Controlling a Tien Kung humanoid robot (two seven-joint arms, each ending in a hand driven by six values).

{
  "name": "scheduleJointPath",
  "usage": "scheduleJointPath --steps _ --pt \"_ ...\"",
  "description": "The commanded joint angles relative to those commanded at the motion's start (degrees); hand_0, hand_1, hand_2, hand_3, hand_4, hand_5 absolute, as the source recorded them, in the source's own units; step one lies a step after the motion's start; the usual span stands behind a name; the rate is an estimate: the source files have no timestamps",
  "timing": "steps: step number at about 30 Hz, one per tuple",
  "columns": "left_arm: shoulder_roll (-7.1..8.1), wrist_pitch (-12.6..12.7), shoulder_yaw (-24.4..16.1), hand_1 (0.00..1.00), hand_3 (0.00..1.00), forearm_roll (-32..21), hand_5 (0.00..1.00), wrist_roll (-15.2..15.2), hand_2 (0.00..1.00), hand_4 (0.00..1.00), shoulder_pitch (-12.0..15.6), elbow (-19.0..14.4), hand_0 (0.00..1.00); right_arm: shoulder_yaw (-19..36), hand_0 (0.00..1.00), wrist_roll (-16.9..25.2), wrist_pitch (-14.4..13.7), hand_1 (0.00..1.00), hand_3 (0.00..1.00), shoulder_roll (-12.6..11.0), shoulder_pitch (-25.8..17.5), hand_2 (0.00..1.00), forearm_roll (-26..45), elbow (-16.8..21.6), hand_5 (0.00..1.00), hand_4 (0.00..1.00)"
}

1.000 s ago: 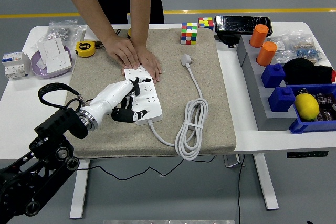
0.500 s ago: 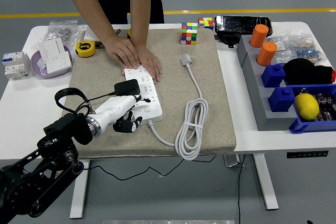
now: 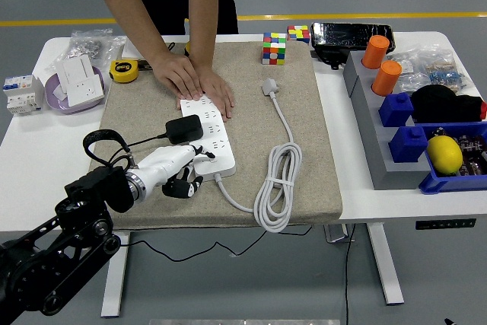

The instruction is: Pick up the plug,place it near the board,insert it into the board,press the button

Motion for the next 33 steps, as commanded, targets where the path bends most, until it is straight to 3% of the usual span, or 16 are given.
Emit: scheduleJointPath --steps 19,33 --pt "-0.24 -1.44 -0.19 0.034 0.809 -0.28 0.002 0.71 0.157 0.497 -0.07 0.67 0.161 0.11 0.857 0.03 0.0 0.765 0.783 -0.03 0.04 0.75 -0.13 0.0 0.889 0.998" --pt "-0.52 -1.11 -0.09 0.034 0.806 0.09 0.002 0.57 0.158 0.498 -0.02 1.29 0.161 0.05 0.858 0.0 0.03 0.765 0.783 -0.11 -0.09 0.751 -0.24 0.0 0.891 0.998"
